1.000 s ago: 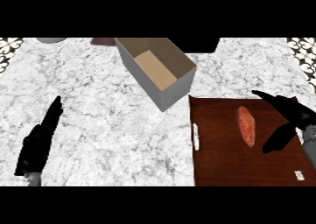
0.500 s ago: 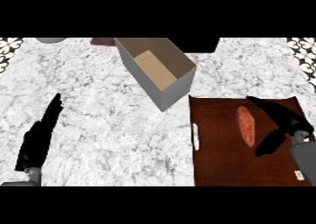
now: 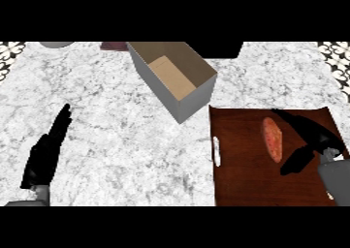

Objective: Pick the sweet potato from the tray and place it in the cardboard box

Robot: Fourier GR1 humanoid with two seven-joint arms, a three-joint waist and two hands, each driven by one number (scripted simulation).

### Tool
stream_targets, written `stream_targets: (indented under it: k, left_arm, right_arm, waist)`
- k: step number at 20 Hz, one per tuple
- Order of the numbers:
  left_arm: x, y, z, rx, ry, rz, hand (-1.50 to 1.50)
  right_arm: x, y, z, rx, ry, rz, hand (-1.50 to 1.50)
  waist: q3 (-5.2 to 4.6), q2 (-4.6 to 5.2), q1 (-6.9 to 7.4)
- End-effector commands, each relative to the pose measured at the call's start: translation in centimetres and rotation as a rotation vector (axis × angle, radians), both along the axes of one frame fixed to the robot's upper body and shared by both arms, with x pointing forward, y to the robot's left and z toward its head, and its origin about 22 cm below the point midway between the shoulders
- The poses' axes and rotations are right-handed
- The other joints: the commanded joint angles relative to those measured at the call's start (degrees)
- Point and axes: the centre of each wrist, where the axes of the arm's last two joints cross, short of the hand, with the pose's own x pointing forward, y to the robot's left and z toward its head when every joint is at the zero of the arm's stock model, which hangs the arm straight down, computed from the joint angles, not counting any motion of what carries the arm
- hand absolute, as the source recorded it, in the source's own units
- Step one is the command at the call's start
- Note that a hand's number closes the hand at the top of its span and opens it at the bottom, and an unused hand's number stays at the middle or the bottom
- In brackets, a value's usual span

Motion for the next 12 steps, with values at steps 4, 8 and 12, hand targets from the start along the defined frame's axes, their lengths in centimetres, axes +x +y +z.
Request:
stream_targets:
  k: [4,8,12]
  left_arm:
    - [0.2,-0.5,1.4,-0.011,-0.001,-0.009,0.00]
    - [-0.2,-0.2,0.5,-0.004,0.009,0.005,0.00]
    - [-1.2,0.5,1.7,0.000,-0.003,0.011,0.00]
  right_arm:
    - [0.3,1.8,-2.0,0.007,-0.017,0.004,-1.50]
    - [1.0,2.0,-3.0,-0.022,0.017,0.011,-1.50]
    - [1.6,-0.1,-2.4,-0.028,0.043,0.016,-1.50]
  waist:
    - [0.00,0.02,0.05]
    - [0.00,0.02,0.12]
    - [0.01,0.01,0.26]
